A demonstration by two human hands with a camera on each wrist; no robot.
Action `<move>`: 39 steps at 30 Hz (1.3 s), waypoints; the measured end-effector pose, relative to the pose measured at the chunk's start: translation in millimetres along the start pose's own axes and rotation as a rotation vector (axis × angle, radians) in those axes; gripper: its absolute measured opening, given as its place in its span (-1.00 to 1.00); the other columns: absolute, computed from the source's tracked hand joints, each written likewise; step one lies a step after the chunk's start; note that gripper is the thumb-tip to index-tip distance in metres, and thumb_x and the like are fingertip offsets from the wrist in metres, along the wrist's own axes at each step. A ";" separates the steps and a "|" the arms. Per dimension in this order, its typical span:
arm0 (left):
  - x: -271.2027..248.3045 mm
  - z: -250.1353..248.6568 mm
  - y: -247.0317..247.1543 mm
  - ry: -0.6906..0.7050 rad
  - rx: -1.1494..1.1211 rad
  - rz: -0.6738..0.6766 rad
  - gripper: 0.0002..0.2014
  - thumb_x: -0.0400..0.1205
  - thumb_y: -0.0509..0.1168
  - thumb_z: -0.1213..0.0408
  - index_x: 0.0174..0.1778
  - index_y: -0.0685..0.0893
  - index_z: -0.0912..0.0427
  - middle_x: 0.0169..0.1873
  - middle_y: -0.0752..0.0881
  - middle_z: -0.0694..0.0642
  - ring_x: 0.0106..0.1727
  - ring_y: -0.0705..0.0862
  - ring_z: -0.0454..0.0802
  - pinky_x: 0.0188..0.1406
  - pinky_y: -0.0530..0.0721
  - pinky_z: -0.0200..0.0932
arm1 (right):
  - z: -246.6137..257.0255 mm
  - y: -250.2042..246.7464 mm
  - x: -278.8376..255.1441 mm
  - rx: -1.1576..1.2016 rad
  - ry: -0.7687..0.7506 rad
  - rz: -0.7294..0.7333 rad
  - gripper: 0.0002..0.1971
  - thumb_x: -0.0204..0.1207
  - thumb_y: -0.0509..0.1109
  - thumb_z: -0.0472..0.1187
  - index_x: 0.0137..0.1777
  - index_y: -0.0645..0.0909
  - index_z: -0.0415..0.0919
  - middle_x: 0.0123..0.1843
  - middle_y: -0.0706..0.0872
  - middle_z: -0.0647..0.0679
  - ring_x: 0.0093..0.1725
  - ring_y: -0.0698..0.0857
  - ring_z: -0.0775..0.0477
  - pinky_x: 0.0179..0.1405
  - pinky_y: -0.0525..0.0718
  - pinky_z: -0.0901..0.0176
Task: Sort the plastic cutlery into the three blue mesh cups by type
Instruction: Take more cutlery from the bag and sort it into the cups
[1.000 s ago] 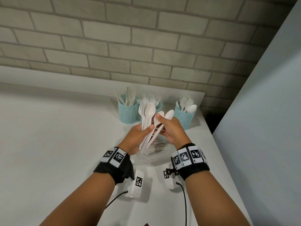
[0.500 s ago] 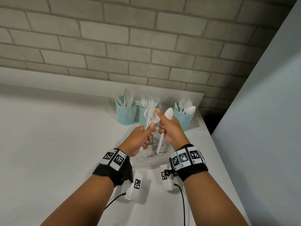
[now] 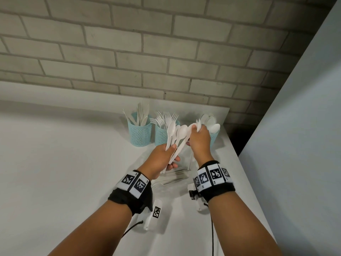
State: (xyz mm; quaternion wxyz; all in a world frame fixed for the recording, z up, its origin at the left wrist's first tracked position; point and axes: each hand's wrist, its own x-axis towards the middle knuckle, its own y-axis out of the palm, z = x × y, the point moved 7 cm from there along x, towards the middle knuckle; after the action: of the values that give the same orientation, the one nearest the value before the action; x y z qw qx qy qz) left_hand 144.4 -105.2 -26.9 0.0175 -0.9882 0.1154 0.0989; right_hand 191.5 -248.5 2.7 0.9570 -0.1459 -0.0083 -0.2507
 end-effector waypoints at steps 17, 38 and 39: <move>13.7 -1.4 -0.8 -0.042 -0.048 0.037 -0.75 0.74 0.08 0.11 -0.06 0.59 0.17 -0.44 0.45 -0.01 -0.59 0.35 -0.21 -0.60 0.29 -0.38 | 49.4 -75.3 90.3 0.505 -0.240 -0.455 -0.76 0.64 0.15 -0.46 0.28 0.36 -0.32 -0.10 0.58 0.05 -0.38 0.68 0.32 -0.13 0.68 0.37; 12.5 4.8 -1.3 -0.094 -0.326 0.126 -0.70 0.75 0.07 0.16 0.27 0.57 0.21 -0.40 0.50 0.02 -0.57 0.37 -0.22 -0.67 0.26 -0.44 | 61.6 -46.3 70.1 -0.257 -0.557 -0.319 -0.81 0.52 0.33 -0.29 0.08 0.69 -0.26 0.22 0.64 -0.22 0.20 0.58 -0.15 0.08 0.46 0.25; 12.2 4.4 -2.1 -0.085 -0.331 0.114 -0.71 0.75 0.09 0.19 0.27 0.57 0.23 -0.40 0.53 0.02 -0.56 0.40 -0.22 -0.67 0.30 -0.44 | 66.5 -36.7 60.0 -0.179 -0.581 -0.227 -0.82 0.53 0.35 -0.26 0.09 0.67 -0.27 0.20 0.64 -0.21 0.08 0.62 -0.09 -0.03 0.48 0.33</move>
State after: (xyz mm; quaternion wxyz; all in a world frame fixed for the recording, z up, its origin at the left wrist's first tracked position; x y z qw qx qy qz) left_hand 155.7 -105.6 -33.6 -0.1461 -0.9644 0.1527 0.1589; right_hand 230.0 -288.8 81.7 0.8638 -0.2933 -0.2751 -0.3035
